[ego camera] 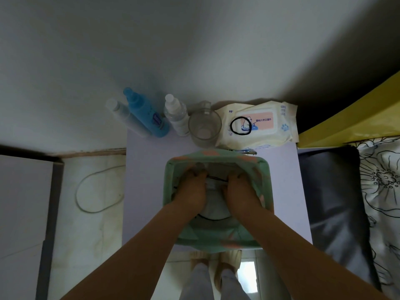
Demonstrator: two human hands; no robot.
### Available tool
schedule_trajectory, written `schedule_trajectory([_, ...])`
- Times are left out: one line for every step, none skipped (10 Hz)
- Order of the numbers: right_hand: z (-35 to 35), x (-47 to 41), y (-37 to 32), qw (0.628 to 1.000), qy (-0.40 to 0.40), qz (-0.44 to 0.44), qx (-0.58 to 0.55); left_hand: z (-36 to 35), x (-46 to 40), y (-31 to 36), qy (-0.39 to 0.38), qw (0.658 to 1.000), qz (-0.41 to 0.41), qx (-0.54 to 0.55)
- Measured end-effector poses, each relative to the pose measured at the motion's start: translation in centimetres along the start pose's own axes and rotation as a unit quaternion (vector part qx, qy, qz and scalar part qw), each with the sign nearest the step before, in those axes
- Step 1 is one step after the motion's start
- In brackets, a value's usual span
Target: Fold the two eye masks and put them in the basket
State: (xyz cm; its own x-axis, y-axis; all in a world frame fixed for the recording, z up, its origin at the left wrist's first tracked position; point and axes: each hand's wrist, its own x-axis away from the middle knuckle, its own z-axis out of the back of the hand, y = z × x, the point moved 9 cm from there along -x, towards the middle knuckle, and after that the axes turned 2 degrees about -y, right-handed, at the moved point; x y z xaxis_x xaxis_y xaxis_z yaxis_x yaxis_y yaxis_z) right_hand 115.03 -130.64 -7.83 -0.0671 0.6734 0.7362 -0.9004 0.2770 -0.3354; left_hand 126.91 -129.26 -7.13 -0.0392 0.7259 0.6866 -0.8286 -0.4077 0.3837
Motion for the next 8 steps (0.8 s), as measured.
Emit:
schedule_trajectory([0.0,0.0,-0.2,1.0,0.014,0.007,0.019,-0.1,0.0,-0.1,-0.001,1.0,0.005,-0.003])
schedule_trajectory([-0.2,0.2,-0.3,1.0,0.018,0.015,0.015,-0.1,0.2,0.0,-0.003,1.0,0.005,0.008])
schedule_trajectory([0.1,0.6,-0.7,0.998,0.026,0.034,0.047,0.2,0.9,0.4,0.004,1.0,-0.002,-0.012])
schedule_trajectory([0.9,1.5,-1.0,0.995,0.035,0.034,0.083,1.0,1.8,0.9,0.022,0.999,-0.013,-0.045])
schedule_trajectory([1.7,2.7,-1.9,0.985,0.055,0.063,0.148,1.8,2.6,1.3,0.032,0.997,-0.015,-0.062])
schedule_trajectory([2.3,3.9,-2.4,0.981,0.074,0.081,0.161,2.7,3.5,1.8,0.054,0.996,-0.022,-0.065])
schedule_trajectory([2.9,5.3,-2.9,0.981,0.078,0.093,0.152,3.7,4.6,2.4,0.073,0.995,-0.032,-0.056])
schedule_trajectory([3.2,6.5,-3.3,0.978,0.089,0.124,0.141,4.4,5.6,2.6,0.091,0.994,-0.045,-0.036])
